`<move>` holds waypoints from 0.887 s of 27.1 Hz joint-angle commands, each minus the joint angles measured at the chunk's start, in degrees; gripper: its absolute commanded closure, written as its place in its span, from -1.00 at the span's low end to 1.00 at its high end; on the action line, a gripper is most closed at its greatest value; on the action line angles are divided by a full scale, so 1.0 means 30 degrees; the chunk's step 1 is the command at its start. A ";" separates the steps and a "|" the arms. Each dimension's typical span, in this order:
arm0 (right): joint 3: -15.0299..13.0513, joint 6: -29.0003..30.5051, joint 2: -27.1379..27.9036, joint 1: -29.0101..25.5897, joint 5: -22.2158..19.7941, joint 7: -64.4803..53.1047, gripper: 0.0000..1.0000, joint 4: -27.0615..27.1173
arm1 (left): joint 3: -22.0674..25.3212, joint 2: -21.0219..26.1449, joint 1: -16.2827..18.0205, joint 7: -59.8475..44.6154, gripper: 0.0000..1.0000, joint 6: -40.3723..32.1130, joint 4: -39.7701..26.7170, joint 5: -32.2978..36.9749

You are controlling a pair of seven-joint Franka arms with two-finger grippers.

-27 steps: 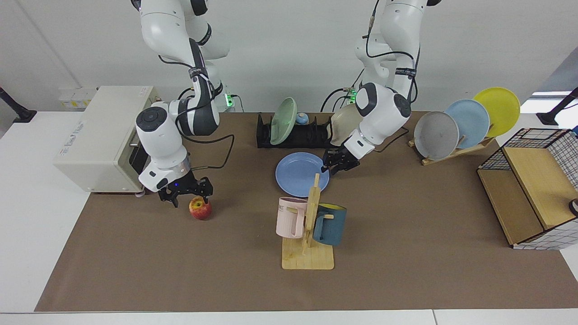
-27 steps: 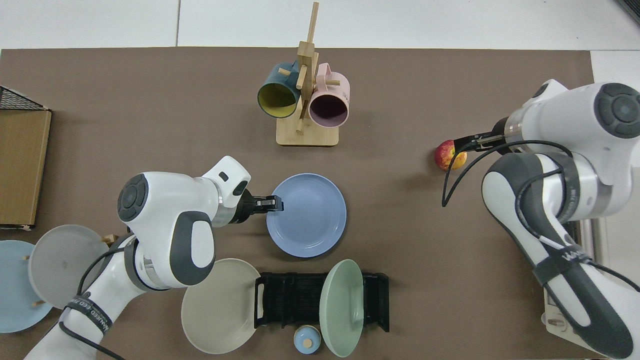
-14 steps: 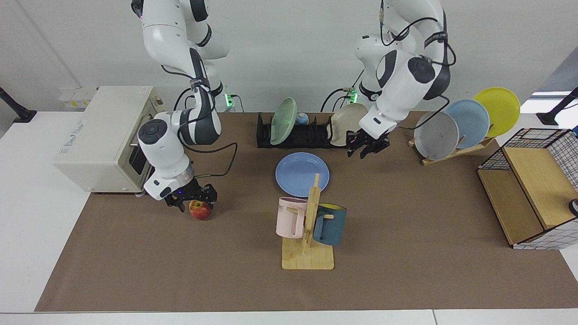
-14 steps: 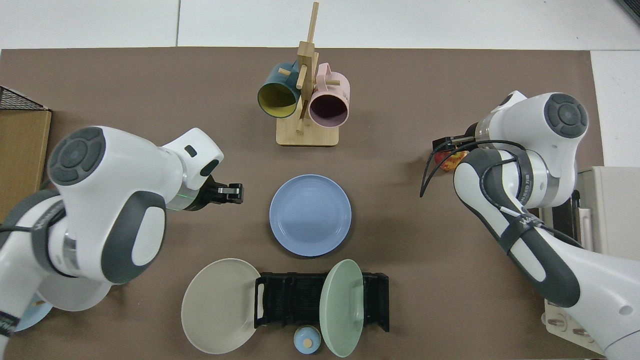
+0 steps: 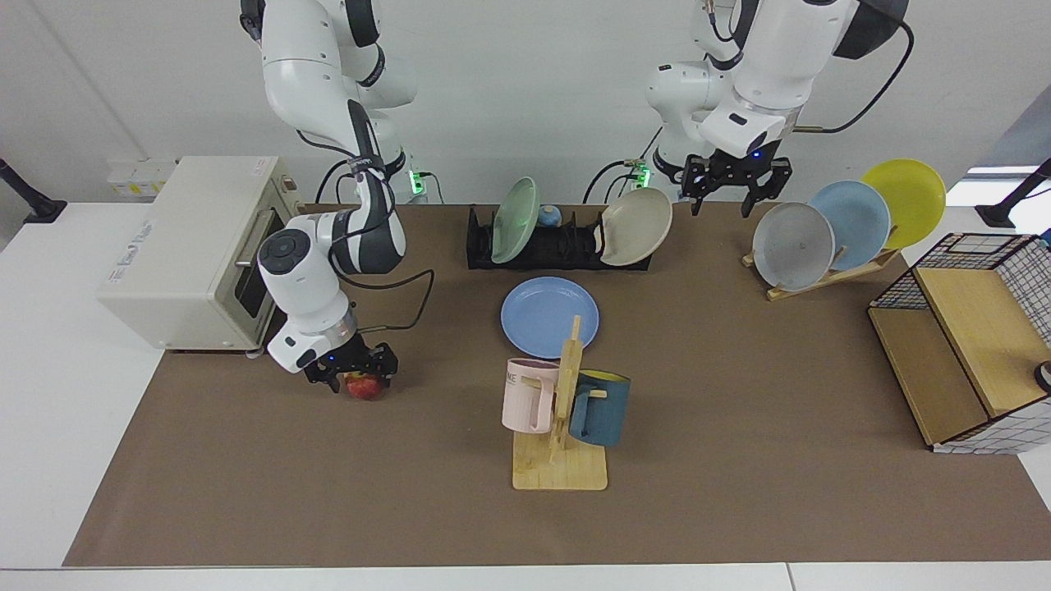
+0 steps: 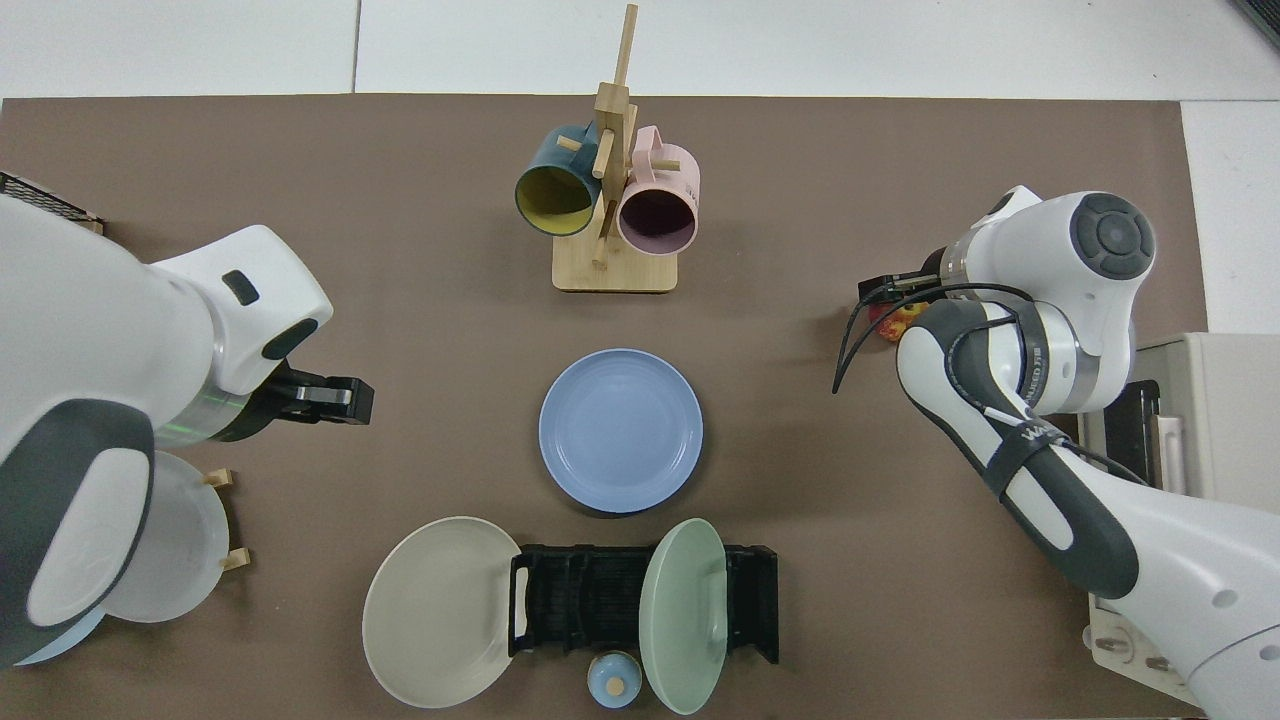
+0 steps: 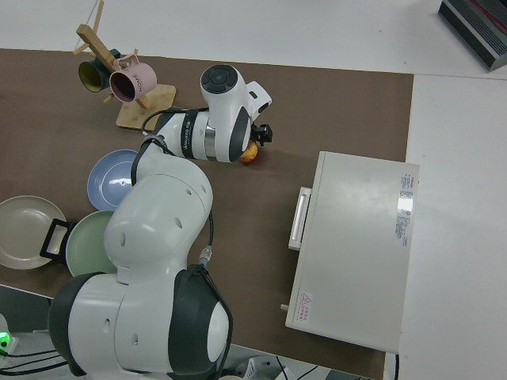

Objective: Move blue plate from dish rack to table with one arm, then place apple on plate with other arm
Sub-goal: 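Withdraw the left gripper while the right gripper lifts the apple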

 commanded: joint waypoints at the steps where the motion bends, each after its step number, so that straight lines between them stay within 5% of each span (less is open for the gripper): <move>1: 0.0033 0.0494 0.0283 -0.0025 0.0301 -0.0208 -1.00 0.0155 | 0.0087 0.1100 0.0068 0.0931 -0.99 -0.1759 0.2545 0.0769; 17: 0.0033 0.0552 0.0400 -0.0025 0.0272 -0.0267 -0.98 -0.0256 | 0.0205 0.2213 0.0184 0.1578 -0.99 -0.2577 0.4272 0.0887; 18: 0.0033 0.0552 0.0458 -0.0054 0.0272 -0.0296 -0.80 -0.0256 | 0.0205 0.2302 0.0214 0.1578 -0.99 -0.2754 0.4362 0.0858; 20: 0.0033 0.0523 0.0547 -0.0083 0.0243 -0.0733 0.70 -0.0256 | 0.0176 0.2274 0.0214 0.1519 -0.99 -0.2756 0.4333 0.0828; 21: 0.0033 0.0494 0.0547 -0.0025 0.0272 -0.0851 1.00 -0.0256 | 0.0176 0.2158 0.0214 0.1606 -1.00 -0.2698 0.4275 0.0799; 24: 0.0033 0.0406 0.0547 0.0005 0.0272 -0.0823 1.00 -0.0139 | 0.0176 0.1952 0.0301 0.1665 -1.00 -0.2697 0.3924 0.0799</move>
